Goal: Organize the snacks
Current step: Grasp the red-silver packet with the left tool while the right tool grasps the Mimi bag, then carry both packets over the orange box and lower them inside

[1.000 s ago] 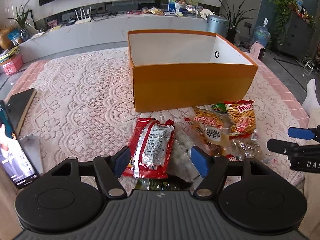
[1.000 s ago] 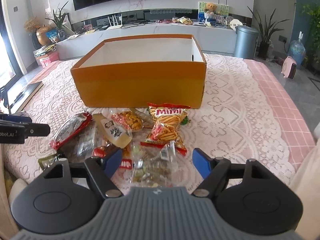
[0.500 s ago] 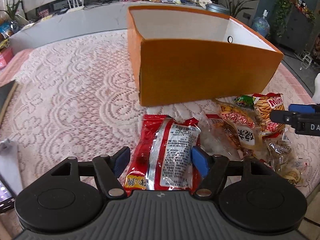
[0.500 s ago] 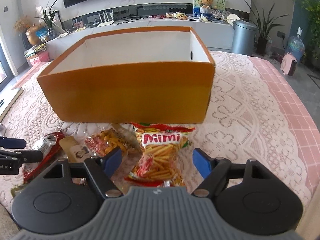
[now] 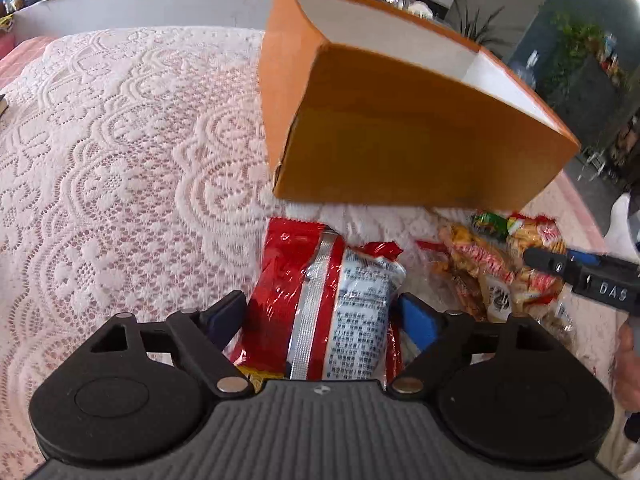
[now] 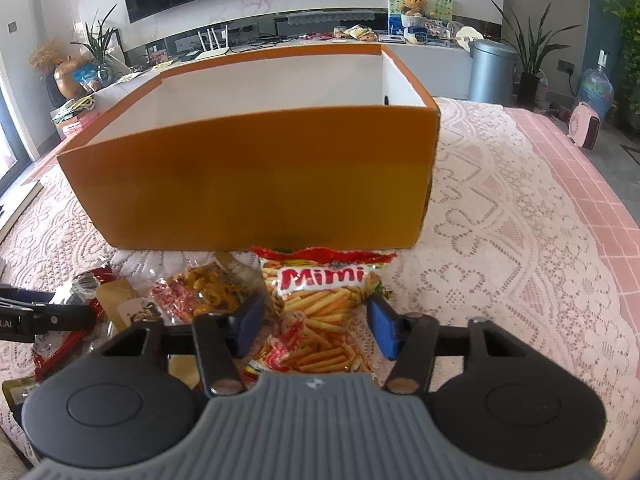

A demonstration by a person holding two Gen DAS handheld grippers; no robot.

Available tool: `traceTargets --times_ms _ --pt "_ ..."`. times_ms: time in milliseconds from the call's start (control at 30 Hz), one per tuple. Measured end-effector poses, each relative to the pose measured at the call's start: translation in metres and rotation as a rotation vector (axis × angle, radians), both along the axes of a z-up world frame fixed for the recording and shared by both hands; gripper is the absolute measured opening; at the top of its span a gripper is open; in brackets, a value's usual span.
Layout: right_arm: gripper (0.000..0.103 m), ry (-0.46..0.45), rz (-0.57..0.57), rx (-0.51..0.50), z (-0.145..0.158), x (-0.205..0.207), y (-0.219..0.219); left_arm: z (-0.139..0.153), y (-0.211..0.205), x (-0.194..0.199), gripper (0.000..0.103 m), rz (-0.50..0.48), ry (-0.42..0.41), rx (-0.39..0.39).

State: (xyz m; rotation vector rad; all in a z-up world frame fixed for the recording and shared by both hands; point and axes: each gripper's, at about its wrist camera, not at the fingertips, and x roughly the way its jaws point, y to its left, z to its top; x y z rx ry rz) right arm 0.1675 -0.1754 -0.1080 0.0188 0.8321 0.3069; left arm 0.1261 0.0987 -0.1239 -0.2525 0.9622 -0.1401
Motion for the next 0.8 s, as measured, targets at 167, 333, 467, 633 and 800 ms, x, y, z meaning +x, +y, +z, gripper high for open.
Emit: traceTargets --times_ms 167,333,467,633,800 --pt "0.046 0.008 -0.006 0.025 -0.002 0.0 -0.003 0.001 -0.002 -0.001 0.092 0.003 -0.009 0.005" --pt "0.042 -0.02 0.003 0.011 0.001 -0.005 -0.002 0.004 -0.002 -0.005 0.085 0.034 -0.014 -0.008" --pt "0.041 -0.058 0.005 0.007 0.007 -0.011 -0.004 0.011 -0.002 -0.012 0.085 0.066 -0.039 -0.014" --pt "0.039 -0.093 -0.003 0.008 0.017 -0.02 -0.007 0.032 -0.005 -0.027 0.085 0.098 -0.111 0.013" --pt "0.037 -0.145 0.012 0.011 0.035 -0.031 -0.008 0.058 -0.012 -0.039 0.085 0.1 -0.174 0.028"
